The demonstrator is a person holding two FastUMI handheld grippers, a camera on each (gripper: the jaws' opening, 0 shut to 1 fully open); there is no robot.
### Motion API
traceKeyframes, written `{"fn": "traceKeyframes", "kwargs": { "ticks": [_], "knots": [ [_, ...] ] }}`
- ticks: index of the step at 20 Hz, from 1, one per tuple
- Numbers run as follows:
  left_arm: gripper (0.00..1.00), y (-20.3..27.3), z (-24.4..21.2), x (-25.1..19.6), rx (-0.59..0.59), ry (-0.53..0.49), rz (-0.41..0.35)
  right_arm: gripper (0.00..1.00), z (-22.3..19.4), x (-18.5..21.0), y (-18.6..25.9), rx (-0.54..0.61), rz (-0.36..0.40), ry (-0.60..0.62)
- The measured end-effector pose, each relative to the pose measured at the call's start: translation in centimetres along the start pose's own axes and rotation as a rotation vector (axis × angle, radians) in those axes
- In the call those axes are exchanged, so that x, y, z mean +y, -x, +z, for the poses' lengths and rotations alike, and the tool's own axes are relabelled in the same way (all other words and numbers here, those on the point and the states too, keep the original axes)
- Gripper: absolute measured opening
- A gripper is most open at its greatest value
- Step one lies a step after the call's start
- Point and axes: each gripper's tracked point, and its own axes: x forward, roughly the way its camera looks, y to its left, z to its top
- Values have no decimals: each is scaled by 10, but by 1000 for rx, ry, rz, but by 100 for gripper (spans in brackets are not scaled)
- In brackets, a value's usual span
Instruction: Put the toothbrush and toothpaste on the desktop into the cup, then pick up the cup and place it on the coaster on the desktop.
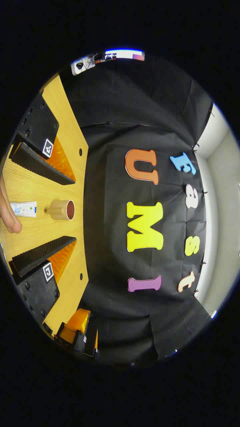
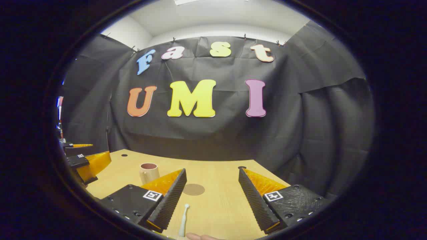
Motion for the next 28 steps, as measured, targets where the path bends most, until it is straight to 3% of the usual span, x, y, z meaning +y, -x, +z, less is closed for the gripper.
{"fn": "traceKeyframes", "kwargs": {
  "ticks": [28],
  "knots": [
    [98,-3,-11,-5,47,8,-10,95,-3,11,2,-21,18,56]
  ]
}}
